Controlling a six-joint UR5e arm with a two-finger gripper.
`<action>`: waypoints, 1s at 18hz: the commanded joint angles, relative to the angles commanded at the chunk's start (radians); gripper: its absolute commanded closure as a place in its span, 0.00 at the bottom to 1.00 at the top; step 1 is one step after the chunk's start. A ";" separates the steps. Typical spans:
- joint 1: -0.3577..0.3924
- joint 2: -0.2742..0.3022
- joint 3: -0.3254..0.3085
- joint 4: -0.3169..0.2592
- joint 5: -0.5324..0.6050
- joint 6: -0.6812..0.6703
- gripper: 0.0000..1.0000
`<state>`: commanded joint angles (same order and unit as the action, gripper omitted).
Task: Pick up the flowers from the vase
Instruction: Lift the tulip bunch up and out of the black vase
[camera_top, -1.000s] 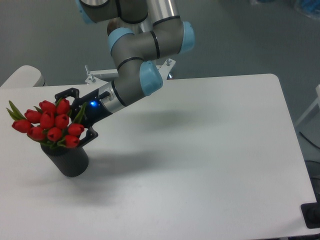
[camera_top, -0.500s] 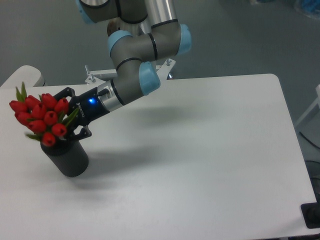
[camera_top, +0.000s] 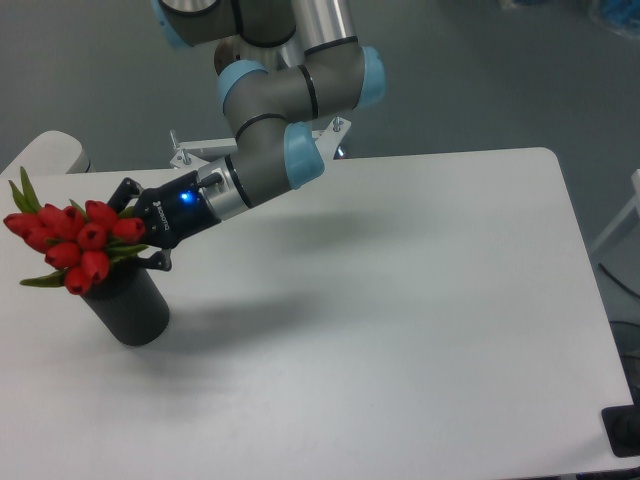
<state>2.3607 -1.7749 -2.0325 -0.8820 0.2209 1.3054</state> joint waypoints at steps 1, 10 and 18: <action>0.000 0.003 0.000 0.000 -0.003 -0.003 0.87; 0.037 0.046 0.020 -0.002 -0.092 -0.029 0.87; 0.081 0.046 0.103 -0.003 -0.156 -0.176 0.85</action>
<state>2.4421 -1.7288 -1.9298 -0.8851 0.0644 1.1292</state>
